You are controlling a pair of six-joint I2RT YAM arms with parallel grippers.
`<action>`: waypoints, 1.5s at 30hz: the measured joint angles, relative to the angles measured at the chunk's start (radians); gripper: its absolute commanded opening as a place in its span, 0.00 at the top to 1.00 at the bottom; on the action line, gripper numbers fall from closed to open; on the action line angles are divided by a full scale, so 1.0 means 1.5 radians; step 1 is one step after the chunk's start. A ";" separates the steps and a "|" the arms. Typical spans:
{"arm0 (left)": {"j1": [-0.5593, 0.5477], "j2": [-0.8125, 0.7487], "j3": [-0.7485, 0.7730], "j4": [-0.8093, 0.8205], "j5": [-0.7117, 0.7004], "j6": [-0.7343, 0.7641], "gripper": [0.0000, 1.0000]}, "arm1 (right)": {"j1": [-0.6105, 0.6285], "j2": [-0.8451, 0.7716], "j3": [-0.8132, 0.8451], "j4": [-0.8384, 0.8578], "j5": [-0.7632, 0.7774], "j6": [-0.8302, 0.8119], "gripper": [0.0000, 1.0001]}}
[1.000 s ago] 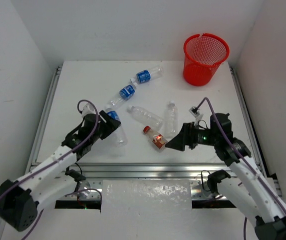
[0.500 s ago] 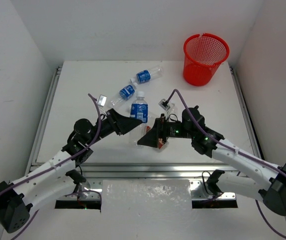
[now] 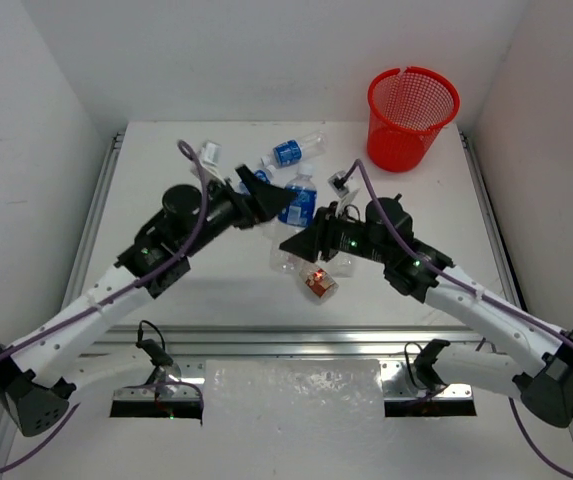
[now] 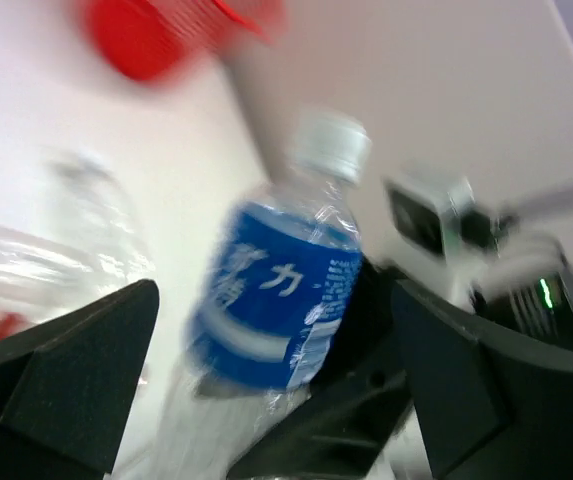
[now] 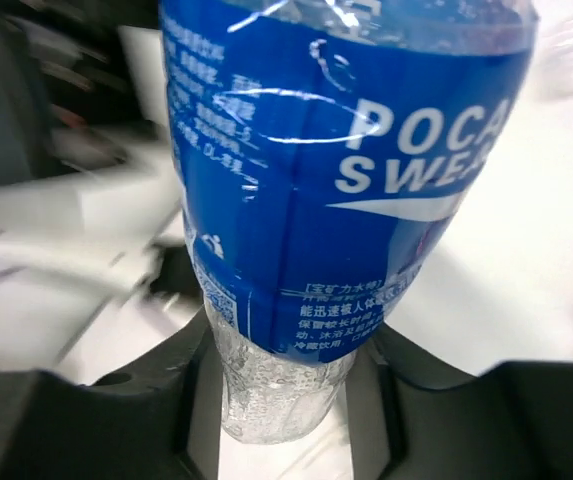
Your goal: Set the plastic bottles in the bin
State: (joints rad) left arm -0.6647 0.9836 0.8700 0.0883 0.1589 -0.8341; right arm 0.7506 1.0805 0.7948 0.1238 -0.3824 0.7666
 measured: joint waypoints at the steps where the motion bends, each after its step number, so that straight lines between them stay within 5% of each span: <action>1: -0.001 0.010 0.063 -0.076 -0.066 0.014 0.00 | -0.009 -0.001 0.018 -0.029 0.031 -0.015 1.00; 4: -0.001 0.023 0.213 -0.263 -0.287 0.036 0.00 | -0.083 0.007 0.084 -0.124 0.111 -0.054 1.00; 8: 0.004 -0.032 0.209 -0.394 -0.441 0.069 0.00 | -0.241 0.083 0.210 -0.198 0.179 -0.098 1.00; 14: 0.003 -0.062 0.108 -0.476 -0.451 0.132 0.00 | -0.377 0.335 0.484 -0.267 0.243 -0.156 1.00; 22: 0.002 0.016 0.052 -0.477 -0.354 0.158 0.00 | -0.464 0.732 1.024 -0.377 0.324 -0.235 0.95; 24: 0.001 0.018 0.052 -0.479 -0.347 0.157 0.00 | -0.482 0.755 1.025 -0.365 0.336 -0.246 0.95; 26: 0.001 0.015 0.052 -0.474 -0.348 0.153 0.00 | -0.497 0.759 1.001 -0.361 0.351 -0.256 0.81; 27: 0.001 0.014 0.052 -0.473 -0.349 0.150 0.00 | -0.504 0.764 1.001 -0.362 0.359 -0.260 0.33; 28: 0.001 0.014 0.052 -0.471 -0.349 0.149 0.00 | -0.508 0.771 1.009 -0.363 0.361 -0.263 0.03; 40: -0.050 0.106 0.041 -0.399 -0.306 0.084 0.00 | -0.498 0.670 1.036 -0.379 0.348 -0.287 0.01; 45: -0.115 0.168 0.029 -0.351 -0.310 -0.009 0.00 | -0.493 0.484 0.876 -0.431 0.260 -0.255 0.01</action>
State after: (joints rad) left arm -0.8371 1.2350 0.9134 -0.4385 -0.3065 -0.8478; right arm 0.0109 1.8072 2.1086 -0.5228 0.0078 0.3836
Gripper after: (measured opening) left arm 0.995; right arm 0.986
